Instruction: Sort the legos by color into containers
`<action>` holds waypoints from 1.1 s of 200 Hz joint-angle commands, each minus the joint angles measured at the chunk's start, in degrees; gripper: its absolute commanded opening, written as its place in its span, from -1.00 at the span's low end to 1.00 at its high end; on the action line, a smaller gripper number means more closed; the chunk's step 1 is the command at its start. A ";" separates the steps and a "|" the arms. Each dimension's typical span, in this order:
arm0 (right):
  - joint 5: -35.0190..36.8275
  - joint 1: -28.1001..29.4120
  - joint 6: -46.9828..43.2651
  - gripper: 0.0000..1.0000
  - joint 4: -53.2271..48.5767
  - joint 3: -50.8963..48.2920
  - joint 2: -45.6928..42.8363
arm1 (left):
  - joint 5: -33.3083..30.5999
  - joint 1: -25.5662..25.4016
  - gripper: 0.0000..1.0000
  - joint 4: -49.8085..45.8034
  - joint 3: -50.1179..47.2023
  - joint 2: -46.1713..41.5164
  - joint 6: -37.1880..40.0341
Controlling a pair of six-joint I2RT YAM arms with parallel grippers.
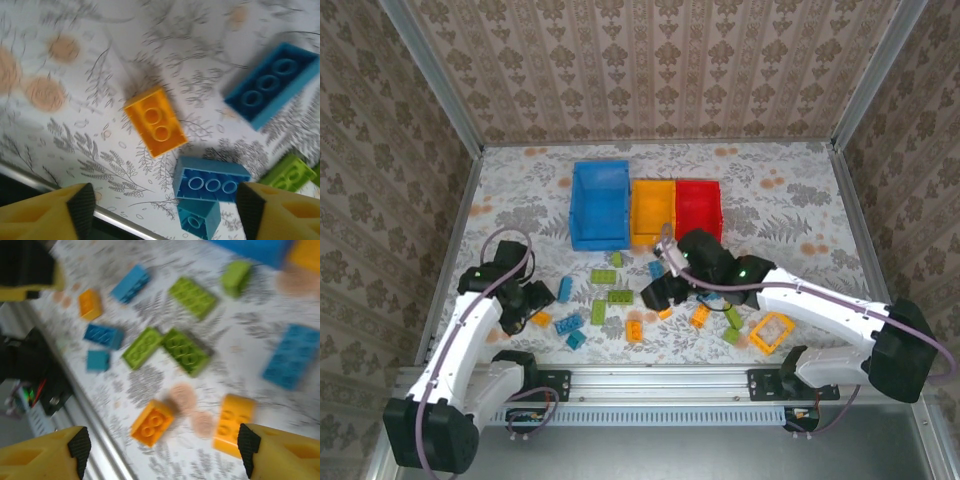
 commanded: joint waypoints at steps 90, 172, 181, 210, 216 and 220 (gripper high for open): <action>-6.37 4.43 -4.78 0.63 9.24 5.49 9.73 | 6.79 7.96 0.39 16.36 -7.89 14.12 -9.17; -4.39 4.39 -3.11 0.60 9.61 6.80 11.20 | 4.52 8.41 -0.39 18.18 -7.20 13.71 -6.59; -2.46 4.22 -3.24 0.60 8.95 6.89 10.49 | 3.03 7.32 -0.44 16.67 -4.58 12.04 -5.73; 5.86 1.47 -1.06 0.60 9.89 4.66 5.33 | -1.63 -0.39 -0.52 13.06 9.05 13.77 -0.92; 7.20 0.47 -0.45 0.59 10.79 3.92 4.25 | -2.73 -2.46 -0.52 11.99 12.25 15.53 -0.10; 7.64 -0.02 -0.22 0.59 11.06 3.69 3.87 | -3.35 -3.77 -0.52 11.64 14.34 16.88 0.49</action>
